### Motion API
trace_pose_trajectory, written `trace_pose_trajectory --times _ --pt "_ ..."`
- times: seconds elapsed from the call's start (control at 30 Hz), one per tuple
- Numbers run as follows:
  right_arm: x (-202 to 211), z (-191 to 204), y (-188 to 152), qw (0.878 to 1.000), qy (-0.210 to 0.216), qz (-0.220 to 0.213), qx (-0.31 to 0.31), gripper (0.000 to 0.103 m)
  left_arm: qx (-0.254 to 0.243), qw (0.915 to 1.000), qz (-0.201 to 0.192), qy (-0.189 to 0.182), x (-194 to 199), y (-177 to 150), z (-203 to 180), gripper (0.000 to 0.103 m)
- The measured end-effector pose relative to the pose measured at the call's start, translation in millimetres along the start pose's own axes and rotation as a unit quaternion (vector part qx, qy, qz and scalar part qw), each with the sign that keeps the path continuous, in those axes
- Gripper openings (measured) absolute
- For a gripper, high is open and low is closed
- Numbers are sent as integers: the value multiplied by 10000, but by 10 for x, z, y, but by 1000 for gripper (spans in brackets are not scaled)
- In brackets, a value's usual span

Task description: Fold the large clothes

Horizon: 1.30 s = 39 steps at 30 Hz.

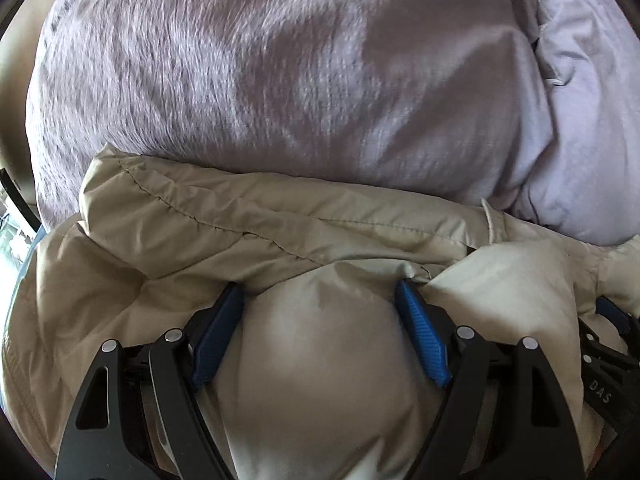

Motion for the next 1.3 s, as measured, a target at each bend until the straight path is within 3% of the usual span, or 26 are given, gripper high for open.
trace_pose_trajectory --times 0.77,0.93,1.1,1.3 --pt "-454 55 175 10000 33 -41 -60 90 220 9996 15 -154 -562 171 249 85" --pt "-353 -51 198 9997 164 167 -70 88 234 9992 166 -270 -419 135 323 84" --pt "-137 -221 152 9998 156 106 -106 88 243 9994 -32 -232 -134 123 541 84" --pt "99 -444 128 9996 -75 -131 -226 88 291 9992 -268 106 47 143 894 84"
Point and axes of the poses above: each gripper's, at about its wrist camera, not at the fingertips, and x roughly against the way its jaws point, z to its left, y to its top, the point moved 6 cm from there along -x, roughly the way its jaws point, and after that the axes turned 13 degrees about z, right-handed, at the moved point
